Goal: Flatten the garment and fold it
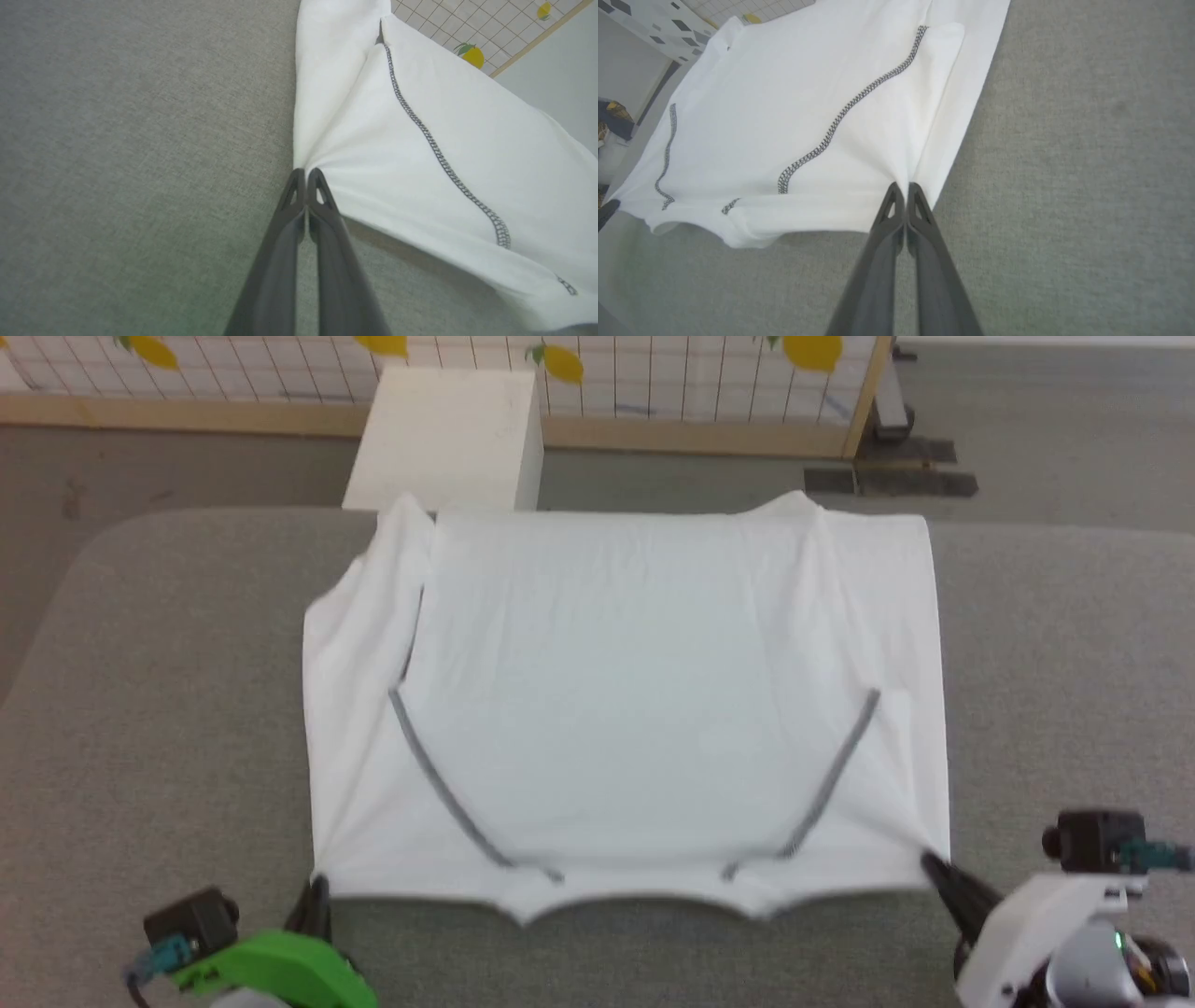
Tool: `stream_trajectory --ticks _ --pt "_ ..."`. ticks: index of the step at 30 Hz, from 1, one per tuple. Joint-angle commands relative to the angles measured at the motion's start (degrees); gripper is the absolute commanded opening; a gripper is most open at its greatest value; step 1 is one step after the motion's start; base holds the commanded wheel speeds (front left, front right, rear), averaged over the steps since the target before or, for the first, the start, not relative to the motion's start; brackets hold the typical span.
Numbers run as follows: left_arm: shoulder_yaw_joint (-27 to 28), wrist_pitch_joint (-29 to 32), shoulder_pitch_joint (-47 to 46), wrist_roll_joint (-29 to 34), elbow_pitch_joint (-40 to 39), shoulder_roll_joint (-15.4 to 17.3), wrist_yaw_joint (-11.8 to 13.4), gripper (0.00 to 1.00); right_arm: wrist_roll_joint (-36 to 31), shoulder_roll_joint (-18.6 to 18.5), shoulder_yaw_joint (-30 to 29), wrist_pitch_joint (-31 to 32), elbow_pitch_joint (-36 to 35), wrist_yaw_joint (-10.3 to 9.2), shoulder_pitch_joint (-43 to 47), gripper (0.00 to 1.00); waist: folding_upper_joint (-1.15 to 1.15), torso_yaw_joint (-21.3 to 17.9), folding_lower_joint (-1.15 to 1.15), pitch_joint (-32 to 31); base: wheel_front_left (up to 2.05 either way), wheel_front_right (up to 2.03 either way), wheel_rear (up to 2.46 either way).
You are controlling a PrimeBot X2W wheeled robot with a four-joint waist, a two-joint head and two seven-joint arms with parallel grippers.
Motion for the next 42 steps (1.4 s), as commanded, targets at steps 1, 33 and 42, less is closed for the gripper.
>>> stream_trajectory --ticks 1,33,42 --pt "0.8 1.6 2.8 -0.6 -1.1 0.7 1.2 0.00 -0.7 0.0 -1.2 1.7 -1.6 -0.12 2.9 0.00 0.00 0.9 0.01 -4.5 0.00 0.00 0.00" --pt "4.8 9.3 8.5 1.0 -20.0 8.3 7.0 1.00 -6.9 3.0 -13.0 15.1 -16.6 -0.12 4.6 1.00 0.00 -1.3 0.01 -3.8 0.00 0.00 0.00" --pt "2.4 -17.3 -1.0 11.8 -19.4 9.0 -0.6 1.00 -14.9 1.9 -15.7 7.7 -4.4 -0.12 -21.7 1.00 0.00 -2.3 0.01 6.2 0.00 0.00 0.00"
